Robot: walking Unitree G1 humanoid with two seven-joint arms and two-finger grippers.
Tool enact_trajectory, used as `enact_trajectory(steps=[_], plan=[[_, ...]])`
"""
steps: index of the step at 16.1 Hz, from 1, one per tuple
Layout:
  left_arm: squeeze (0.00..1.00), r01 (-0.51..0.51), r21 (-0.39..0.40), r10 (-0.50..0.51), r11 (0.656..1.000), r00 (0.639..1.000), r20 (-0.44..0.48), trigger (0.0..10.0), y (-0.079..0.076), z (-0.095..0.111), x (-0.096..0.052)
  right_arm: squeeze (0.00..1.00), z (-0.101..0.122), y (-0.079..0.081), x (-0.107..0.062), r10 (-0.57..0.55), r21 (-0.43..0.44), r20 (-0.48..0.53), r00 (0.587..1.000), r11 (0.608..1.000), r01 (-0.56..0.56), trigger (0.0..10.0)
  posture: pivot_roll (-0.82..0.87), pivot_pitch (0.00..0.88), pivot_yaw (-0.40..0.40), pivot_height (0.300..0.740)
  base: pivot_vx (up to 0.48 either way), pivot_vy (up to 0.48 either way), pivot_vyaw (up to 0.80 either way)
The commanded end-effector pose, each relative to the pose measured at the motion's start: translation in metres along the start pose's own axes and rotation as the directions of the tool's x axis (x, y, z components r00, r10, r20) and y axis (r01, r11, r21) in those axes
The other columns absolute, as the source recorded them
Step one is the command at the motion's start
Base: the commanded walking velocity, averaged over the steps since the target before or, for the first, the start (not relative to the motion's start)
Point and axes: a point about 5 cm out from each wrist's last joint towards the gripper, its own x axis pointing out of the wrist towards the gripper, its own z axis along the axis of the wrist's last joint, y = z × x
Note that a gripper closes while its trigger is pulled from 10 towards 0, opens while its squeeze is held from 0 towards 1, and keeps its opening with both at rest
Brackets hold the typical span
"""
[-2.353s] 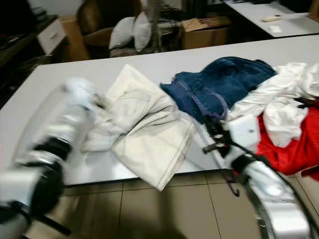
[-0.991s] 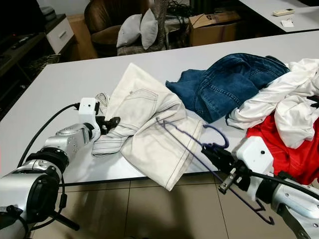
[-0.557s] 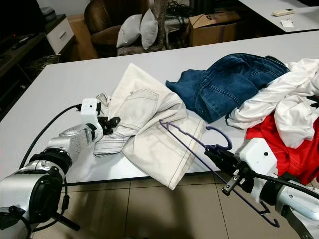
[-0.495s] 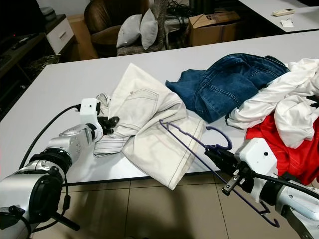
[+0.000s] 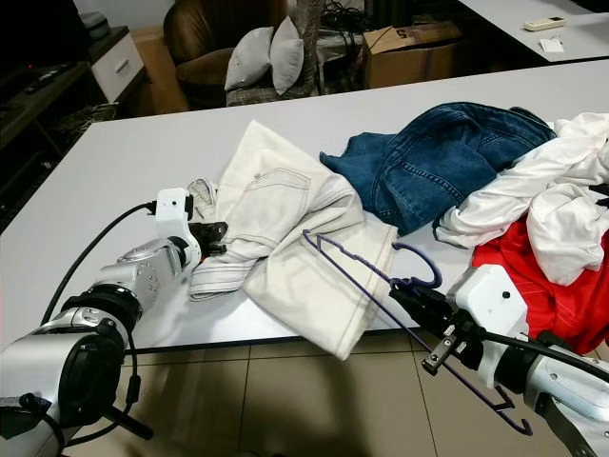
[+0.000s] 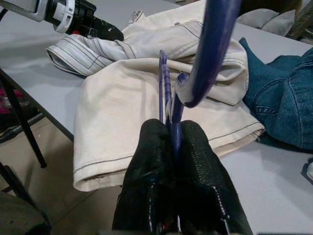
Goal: Hang hanger
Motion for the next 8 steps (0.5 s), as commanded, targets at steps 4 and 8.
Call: enact_trajectory(steps=[4, 8], plan=[[0.0, -0.03, -0.068, 0.033, 0.997, 0.998, 0.047, 0.0, 0.005, 0.006, -0.001, 0.0, 0.006, 0.003, 0.005, 0.024, -0.015, 0.027, 0.999, 1.0, -0.024, 10.0, -0.18, 0.0, 0.182, 0.74, 0.0, 0.0, 0.0], [0.0, -0.046, -0.116, 0.064, 0.992, 0.986, 0.156, 0.0, 0.012, 0.023, -0.005, 0.0, 0.006, 0.001, 0.01, 0.024, -0.021, 0.035, 0.999, 1.0, -0.023, 10.0, -0.16, 0.0, 0.164, 0.74, 0.0, 0.0, 0.0]])
